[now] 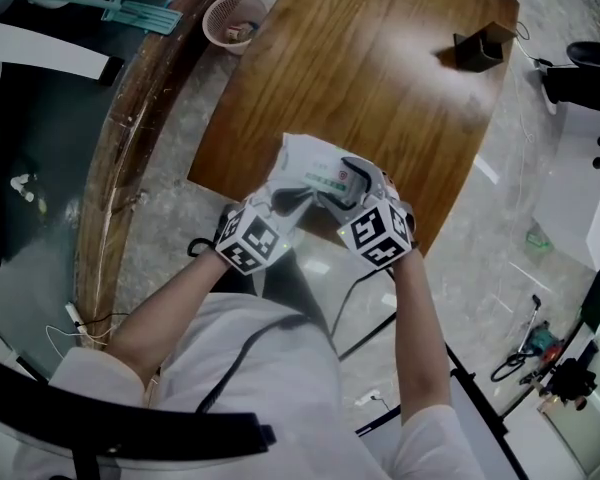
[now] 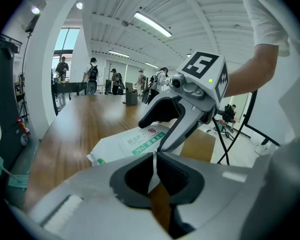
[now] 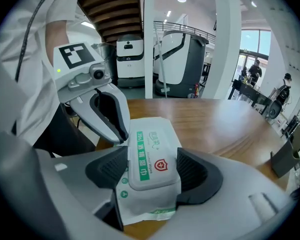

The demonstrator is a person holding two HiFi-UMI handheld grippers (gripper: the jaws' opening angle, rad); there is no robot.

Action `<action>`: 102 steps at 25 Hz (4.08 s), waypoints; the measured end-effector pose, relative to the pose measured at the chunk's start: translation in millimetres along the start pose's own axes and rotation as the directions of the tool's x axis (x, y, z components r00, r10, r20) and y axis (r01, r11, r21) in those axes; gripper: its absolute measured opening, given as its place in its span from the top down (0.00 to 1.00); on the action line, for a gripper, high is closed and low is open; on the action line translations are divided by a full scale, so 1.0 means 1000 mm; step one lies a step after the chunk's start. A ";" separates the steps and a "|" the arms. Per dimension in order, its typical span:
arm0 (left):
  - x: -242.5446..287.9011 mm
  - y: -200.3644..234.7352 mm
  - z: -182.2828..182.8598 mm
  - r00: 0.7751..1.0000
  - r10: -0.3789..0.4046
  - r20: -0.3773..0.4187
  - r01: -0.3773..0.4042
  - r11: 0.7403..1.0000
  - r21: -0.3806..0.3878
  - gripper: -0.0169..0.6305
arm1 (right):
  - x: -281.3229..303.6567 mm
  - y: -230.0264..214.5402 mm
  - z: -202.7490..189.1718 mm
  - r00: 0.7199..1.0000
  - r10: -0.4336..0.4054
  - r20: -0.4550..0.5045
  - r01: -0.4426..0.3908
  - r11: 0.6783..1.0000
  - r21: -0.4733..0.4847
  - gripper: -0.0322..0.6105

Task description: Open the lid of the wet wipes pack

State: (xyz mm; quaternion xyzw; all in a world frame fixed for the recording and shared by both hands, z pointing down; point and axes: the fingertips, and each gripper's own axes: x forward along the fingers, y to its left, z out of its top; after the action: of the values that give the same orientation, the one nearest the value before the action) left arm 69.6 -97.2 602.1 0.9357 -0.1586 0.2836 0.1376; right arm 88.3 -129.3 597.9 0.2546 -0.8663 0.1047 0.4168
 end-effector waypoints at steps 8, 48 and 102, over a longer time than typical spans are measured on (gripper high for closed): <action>0.005 0.003 -0.005 1.000 0.000 -0.015 0.001 0.999 0.043 0.97 | 0.003 -0.003 -0.002 0.995 0.102 -0.006 -0.101 0.992 0.071 0.47; -0.003 0.002 -0.002 1.000 -0.016 -0.017 0.016 1.000 -0.022 0.97 | -0.025 -0.016 0.017 0.992 0.101 0.079 -0.113 0.978 0.176 0.48; -0.035 0.043 0.030 0.995 0.067 0.071 -0.065 0.997 -0.028 0.97 | 0.002 -0.103 -0.007 0.977 -0.158 0.143 0.075 0.883 0.463 0.67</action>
State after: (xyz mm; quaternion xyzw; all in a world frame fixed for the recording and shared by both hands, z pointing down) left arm 40.9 -139.2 565.0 0.9376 -0.1979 0.2521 0.1345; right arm 146.6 -214.4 600.9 0.4050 -0.8343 0.2563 0.2726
